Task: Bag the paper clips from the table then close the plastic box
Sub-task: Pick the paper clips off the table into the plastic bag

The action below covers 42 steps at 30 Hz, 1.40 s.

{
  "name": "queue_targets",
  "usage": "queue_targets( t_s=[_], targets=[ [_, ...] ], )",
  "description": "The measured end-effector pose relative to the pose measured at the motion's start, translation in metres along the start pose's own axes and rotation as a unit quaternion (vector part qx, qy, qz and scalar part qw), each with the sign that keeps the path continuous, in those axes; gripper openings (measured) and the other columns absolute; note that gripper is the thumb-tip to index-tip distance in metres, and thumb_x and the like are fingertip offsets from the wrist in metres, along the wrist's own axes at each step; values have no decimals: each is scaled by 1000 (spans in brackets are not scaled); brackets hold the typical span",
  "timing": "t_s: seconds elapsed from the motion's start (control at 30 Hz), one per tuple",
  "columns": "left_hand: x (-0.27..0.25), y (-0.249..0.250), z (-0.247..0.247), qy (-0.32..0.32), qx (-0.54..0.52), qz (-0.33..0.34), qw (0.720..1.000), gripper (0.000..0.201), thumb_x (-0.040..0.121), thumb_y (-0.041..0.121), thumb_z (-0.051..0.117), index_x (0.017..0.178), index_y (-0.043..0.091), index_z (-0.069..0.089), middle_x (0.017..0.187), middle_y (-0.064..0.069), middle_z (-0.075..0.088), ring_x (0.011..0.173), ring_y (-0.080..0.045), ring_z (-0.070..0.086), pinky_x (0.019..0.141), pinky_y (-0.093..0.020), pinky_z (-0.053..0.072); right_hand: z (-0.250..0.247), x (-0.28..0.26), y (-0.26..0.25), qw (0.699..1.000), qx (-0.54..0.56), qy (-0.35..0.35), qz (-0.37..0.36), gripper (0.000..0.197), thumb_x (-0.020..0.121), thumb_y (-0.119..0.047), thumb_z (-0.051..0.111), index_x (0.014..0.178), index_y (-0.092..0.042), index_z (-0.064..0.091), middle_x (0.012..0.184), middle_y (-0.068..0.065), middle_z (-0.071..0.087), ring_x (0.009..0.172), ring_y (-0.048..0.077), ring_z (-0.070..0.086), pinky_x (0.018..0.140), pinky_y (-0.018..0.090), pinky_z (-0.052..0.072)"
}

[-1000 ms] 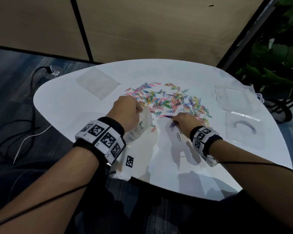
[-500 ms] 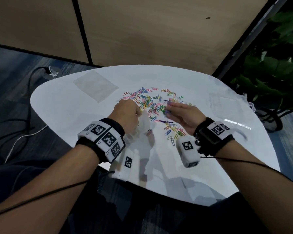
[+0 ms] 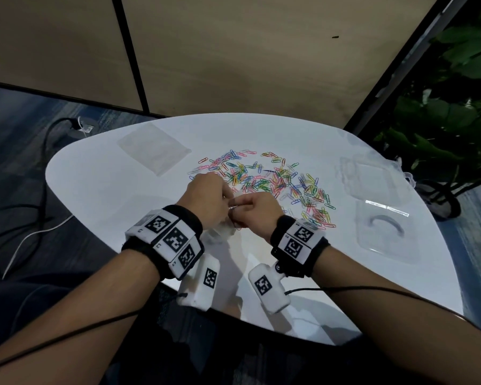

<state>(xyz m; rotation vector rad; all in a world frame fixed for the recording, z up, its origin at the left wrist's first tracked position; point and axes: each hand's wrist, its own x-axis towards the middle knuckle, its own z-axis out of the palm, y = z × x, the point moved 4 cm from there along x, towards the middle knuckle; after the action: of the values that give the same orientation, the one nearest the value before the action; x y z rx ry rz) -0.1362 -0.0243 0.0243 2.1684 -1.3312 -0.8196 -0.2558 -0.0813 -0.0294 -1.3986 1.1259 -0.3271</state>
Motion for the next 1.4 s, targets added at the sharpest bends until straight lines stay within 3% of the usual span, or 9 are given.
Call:
queue_targets(
  t_s=[0.33,0.53,0.7,0.87,0.93,1.03,1.13,1.23,1.4],
  targets=[
    [2,-3,0,-6,3,23,1000,24,89,2,58,96,11,80,97,-12,76,84,-30,73,84,-39,60,2,3,-9,969,-222,26,-106,24,77,2,64,94,-8,78,60,-1,64,44,-2,52,49,7,41],
    [2,-4,-1,-1,13,19,1000,26,86,2,57,91,12,80,95,-10,76,90,-30,71,86,-38,59,6,-4,-16,944,-288,-5,-164,20,78,1,62,87,-8,78,75,7,72,65,17,59,58,6,40],
    [2,-5,-1,-1,22,16,1000,26,84,3,57,89,14,81,92,-10,76,91,-29,69,86,-38,58,10,-5,-18,910,-352,-70,-205,22,79,-1,55,83,-10,75,77,10,73,74,29,66,74,33,55],
    [2,-7,-4,17,26,3,1000,29,88,3,55,99,16,79,103,-10,76,97,-29,70,93,-38,56,-22,10,-20,984,-114,-74,-114,20,86,8,58,91,-4,73,83,17,73,67,25,68,66,34,61],
    [3,-10,-4,19,26,-6,999,31,90,2,53,104,16,78,111,-9,74,104,-28,69,97,-38,55,-45,27,-10,981,-160,-24,-107,21,86,4,59,92,-7,76,85,10,74,72,23,69,71,36,61],
    [4,-11,-5,18,32,-17,999,34,89,1,52,106,17,77,114,-9,72,108,-27,67,96,-36,55,-70,47,16,899,-433,9,-65,31,93,-10,54,119,-19,69,124,4,67,112,21,63,101,35,49],
    [4,-12,-8,15,40,-17,999,33,89,2,52,106,17,76,115,-9,72,106,-27,68,95,-34,55,-70,52,51,823,-564,-60,-17,50,100,-27,42,148,-18,35,157,5,28,139,29,35,110,42,36],
    [4,-11,-10,10,44,-18,999,31,90,2,54,106,15,76,113,-10,72,101,-27,70,95,-33,55,-57,49,75,778,-617,-119,-29,62,99,-35,38,153,-15,15,164,6,0,147,33,17,114,50,32],
    [2,-7,-11,0,42,-25,999,31,90,0,55,109,13,75,114,-11,72,101,-28,71,96,-35,55,-53,20,94,706,-695,-128,-53,67,101,-33,37,155,-18,-1,163,1,-13,151,30,4,117,56,24]
  ],
)
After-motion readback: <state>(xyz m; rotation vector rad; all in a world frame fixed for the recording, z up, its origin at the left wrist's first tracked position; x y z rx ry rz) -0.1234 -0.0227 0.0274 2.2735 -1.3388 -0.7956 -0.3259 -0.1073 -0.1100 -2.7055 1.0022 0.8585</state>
